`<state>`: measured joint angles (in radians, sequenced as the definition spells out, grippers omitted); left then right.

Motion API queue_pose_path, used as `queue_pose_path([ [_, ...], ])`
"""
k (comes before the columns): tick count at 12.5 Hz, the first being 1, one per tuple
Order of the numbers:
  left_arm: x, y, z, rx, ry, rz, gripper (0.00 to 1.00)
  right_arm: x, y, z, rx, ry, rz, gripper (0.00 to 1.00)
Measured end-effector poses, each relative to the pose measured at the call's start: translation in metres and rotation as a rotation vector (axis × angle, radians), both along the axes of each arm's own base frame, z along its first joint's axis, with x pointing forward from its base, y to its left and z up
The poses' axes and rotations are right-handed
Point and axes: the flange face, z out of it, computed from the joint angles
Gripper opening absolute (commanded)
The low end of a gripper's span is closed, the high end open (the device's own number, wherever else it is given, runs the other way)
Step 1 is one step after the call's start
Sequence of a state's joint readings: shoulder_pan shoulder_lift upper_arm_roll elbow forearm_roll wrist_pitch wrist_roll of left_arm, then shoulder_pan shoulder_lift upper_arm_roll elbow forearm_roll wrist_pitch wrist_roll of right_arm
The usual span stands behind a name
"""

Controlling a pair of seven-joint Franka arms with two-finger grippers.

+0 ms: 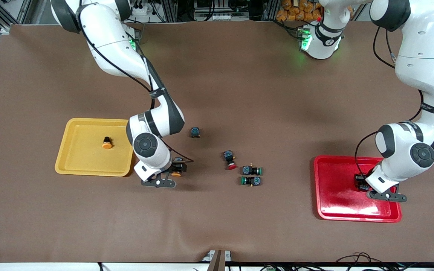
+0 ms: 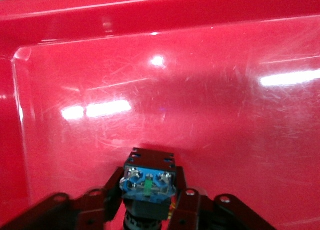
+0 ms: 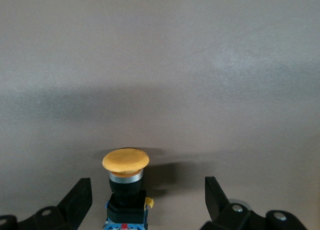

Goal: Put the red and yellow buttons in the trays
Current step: 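Grasp another yellow button with the right gripper while the left gripper releases, then carry the yellow button to its tray while the left gripper grasps a red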

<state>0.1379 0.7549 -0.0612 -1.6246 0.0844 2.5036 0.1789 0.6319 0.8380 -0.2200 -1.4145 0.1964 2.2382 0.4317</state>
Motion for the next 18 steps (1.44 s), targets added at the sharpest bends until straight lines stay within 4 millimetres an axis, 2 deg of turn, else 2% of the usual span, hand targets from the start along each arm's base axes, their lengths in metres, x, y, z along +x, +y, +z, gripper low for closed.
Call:
queue_pose_path([
  [2, 0.001, -0.002, 0.001, -0.001, -0.008, -0.002, 1.00, -0.001, 0.003, -0.002, -0.001, 0.002, 0.003, 1.00],
  [3, 0.002, -0.003, 0.002, -0.002, -0.010, -0.003, 1.00, -0.003, 0.005, -0.005, -0.003, 0.005, -0.001, 0.94],
  [5, 0.005, -0.014, 0.012, -0.016, -0.022, -0.017, 1.00, -0.006, 0.008, -0.013, -0.009, 0.013, -0.015, 0.44],
  [6, 0.006, -0.027, 0.026, -0.029, -0.015, -0.029, 1.00, -0.009, 0.012, -0.019, -0.013, 0.015, -0.020, 0.19],
  [7, 0.006, -0.043, 0.046, -0.045, 0.003, -0.028, 1.00, -0.012, 0.017, -0.025, -0.017, 0.019, -0.024, 0.01],
  [9, 0.000, -0.090, 0.103, -0.082, 0.047, 0.037, 1.00, -0.016, 0.026, -0.028, -0.014, 0.012, -0.026, 0.00],
  [11, -0.010, -0.137, 0.143, -0.104, 0.067, 0.103, 1.00, -0.015, 0.027, -0.027, -0.013, 0.010, -0.027, 0.00],
  [14, -0.026, -0.215, 0.168, -0.118, 0.095, 0.217, 1.00, -0.010, 0.026, -0.017, -0.011, 0.000, -0.031, 0.00],
  [15, -0.033, -0.246, 0.172, -0.124, 0.098, 0.262, 1.00, -0.008, 0.024, -0.005, -0.016, 0.014, -0.035, 0.00],
  [16, -0.041, -0.279, 0.174, -0.131, 0.101, 0.308, 1.00, -0.006, 0.020, 0.016, -0.023, 0.037, -0.042, 0.00],
  [17, -0.051, -0.312, 0.173, -0.137, 0.107, 0.354, 1.00, -0.003, 0.014, 0.046, -0.023, 0.051, -0.052, 0.00],
  [18, -0.060, -0.342, 0.168, -0.143, 0.116, 0.402, 1.00, 0.002, 0.002, 0.085, -0.013, 0.056, -0.066, 0.00],
])
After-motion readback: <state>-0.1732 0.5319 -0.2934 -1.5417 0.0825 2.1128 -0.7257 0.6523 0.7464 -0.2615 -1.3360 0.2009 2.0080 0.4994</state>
